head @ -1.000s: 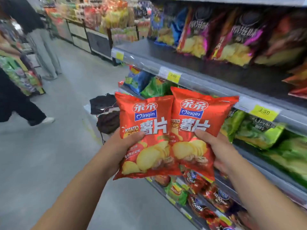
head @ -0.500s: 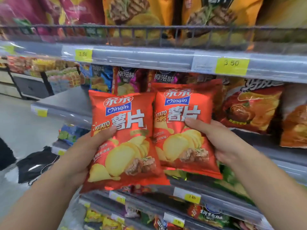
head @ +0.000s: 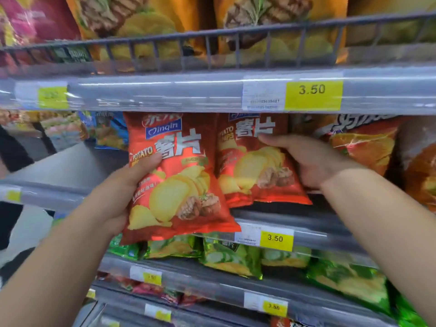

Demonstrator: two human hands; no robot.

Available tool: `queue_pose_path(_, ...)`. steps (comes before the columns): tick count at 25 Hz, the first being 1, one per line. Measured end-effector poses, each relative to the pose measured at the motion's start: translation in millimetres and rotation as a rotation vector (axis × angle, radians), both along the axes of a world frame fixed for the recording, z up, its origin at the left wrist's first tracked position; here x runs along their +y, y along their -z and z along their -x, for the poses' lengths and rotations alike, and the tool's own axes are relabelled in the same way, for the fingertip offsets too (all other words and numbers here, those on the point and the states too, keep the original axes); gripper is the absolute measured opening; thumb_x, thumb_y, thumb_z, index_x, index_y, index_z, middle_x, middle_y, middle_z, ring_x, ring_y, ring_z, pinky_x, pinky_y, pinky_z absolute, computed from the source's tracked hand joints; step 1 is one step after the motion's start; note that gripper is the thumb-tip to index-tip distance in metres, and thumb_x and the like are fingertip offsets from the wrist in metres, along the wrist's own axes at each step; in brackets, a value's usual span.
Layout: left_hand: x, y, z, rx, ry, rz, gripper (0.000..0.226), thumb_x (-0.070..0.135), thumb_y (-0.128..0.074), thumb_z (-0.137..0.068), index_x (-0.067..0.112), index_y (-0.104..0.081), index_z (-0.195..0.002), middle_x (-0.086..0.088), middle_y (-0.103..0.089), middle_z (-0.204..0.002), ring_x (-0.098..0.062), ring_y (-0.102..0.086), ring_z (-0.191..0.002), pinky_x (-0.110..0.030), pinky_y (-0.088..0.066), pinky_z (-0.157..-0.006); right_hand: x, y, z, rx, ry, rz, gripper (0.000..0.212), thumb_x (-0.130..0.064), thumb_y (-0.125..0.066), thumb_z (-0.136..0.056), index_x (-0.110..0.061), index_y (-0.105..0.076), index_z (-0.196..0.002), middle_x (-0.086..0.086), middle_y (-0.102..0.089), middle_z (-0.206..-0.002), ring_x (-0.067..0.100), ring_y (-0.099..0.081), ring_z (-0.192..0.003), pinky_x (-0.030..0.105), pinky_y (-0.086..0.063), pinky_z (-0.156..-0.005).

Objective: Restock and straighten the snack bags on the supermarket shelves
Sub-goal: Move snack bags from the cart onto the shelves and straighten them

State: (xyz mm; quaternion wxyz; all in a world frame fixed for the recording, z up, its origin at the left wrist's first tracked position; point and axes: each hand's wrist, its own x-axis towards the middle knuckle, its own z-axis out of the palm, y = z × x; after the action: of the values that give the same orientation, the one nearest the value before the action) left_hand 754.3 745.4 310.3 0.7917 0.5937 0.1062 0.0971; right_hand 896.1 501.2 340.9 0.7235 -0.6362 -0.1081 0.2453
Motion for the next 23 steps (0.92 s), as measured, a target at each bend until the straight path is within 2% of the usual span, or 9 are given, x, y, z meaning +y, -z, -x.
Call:
queue_pose_path(2,0.2,-3.4,-12.5,-0.005,-0.003,-0.031,0.08,0.049,-0.095,-0.018,0.019,-0.079,-0.09,-0.009,-0.077,-0.09,-0.023,-0.075,-0.073,-0.038,-0.059,-0.055,4.7,4.5,-8.2,-0.053,0.077,-0.031,0.027,-0.019,-0.073,-0.074,-0.013,-0.071,-0.1,0.005,-0.075,-0.084,0.02,-0.071,-0.071,0.04,-0.061,-0.067)
queue_pose_path(3,-1.2,-4.6,-18.2,-0.008,0.004,-0.046,0.066,0.048,-0.092,-0.031,0.019,-0.078,-0.088,-0.006,-0.077,-0.087,-0.021,-0.075,-0.07,-0.037,-0.059,-0.053,7.0,9.3,-12.5,-0.114,0.141,-0.054,0.033,-0.016,-0.073,-0.076,-0.012,-0.07,-0.108,0.005,-0.075,-0.091,0.021,-0.072,-0.078,0.04,-0.06,-0.072)
queue_pose_path(6,-4.6,-8.9,-38.4,-0.006,0.008,-0.09,0.046,0.039,-0.072,-0.059,0.02,-0.071,-0.101,-0.002,-0.077,-0.089,-0.018,-0.074,-0.072,-0.037,-0.06,-0.056,10.2,27.9,-15.3,-0.328,0.261,-0.015,0.051,-0.017,-0.08,-0.073,-0.015,-0.063,-0.121,0.003,-0.073,-0.108,0.019,-0.07,-0.097,0.039,-0.055,-0.088)
queue_pose_path(9,-5.4,-11.5,-50.3,0.017,0.054,-0.103,0.043,0.038,-0.072,-0.06,0.021,-0.07,-0.099,-0.001,-0.077,-0.089,-0.017,-0.074,-0.072,-0.034,-0.059,-0.054,11.1,42.5,-4.7,-0.369,0.295,0.172,0.109,-0.045,-0.094,-0.035,-0.025,-0.046,-0.132,-0.007,-0.068,-0.116,0.014,-0.066,-0.105,0.038,-0.052,-0.094)
queue_pose_path(11,0.6,-10.9,-54.1,0.021,0.065,-0.09,0.038,0.037,-0.072,-0.06,0.021,-0.07,-0.094,0.0,-0.077,-0.085,-0.017,-0.074,-0.069,-0.034,-0.059,-0.052,13.7,48.7,1.1,-0.405,0.331,0.291,0.13,-0.05,-0.093,-0.023,-0.031,-0.037,-0.138,-0.012,-0.064,-0.12,0.011,-0.062,-0.11,0.036,-0.05,-0.097)
queue_pose_path(14,13.6,-11.9,-57.4,0.001,0.088,-0.111,0.041,0.037,-0.073,-0.06,0.022,-0.067,-0.098,0.001,-0.077,-0.084,-0.017,-0.074,-0.068,-0.036,-0.059,-0.051,18.3,49.8,6.5,-0.416,0.478,0.324,0.125,-0.036,-0.095,-0.039,-0.029,-0.03,-0.146,-0.01,-0.06,-0.127,0.013,-0.058,-0.114,0.033,-0.048,-0.099)
queue_pose_path(17,27.7,-11.5,-62.8,-0.027,0.102,-0.111,0.041,0.035,-0.073,-0.062,0.023,-0.066,-0.1,0.0,-0.078,-0.088,-0.017,-0.075,-0.072,-0.035,-0.059,-0.053,23.9,41.0,7.7,-0.456,0.538,0.374,0.102,-0.015,-0.089,-0.063,-0.023,-0.03,-0.146,-0.011,-0.058,-0.121,0.008,-0.055,-0.106,0.016,-0.046,-0.083)
queue_pose_path(20,35.9,-8.1,-68.3,-0.023,0.109,-0.127,0.055,0.037,-0.076,-0.061,0.023,-0.064,-0.112,-0.001,-0.077,-0.095,-0.02,-0.075,-0.08,-0.04,-0.061,-0.061,31.8,38.4,-1.5,-0.456,0.568,0.349,0.097,-0.007,-0.086,-0.067,-0.019,-0.03,-0.145,-0.007,-0.058,-0.122,0.011,-0.056,-0.109,0.023,-0.044,-0.091)
queue_pose_path(23,39.3,-8.6,-72.7,-0.018,0.12,-0.133,0.056,0.037,-0.077,-0.06,0.022,-0.064,-0.112,-0.003,-0.077,-0.093,-0.02,-0.075,-0.078,-0.038,-0.061,-0.058,38.1,39.9,-17.0,-0.464,0.602,0.356,0.097,-0.002,-0.084,-0.067,-0.017,-0.03,-0.147,-0.001,-0.059,-0.127,0.014,-0.056,-0.113,0.026,-0.044,-0.093)
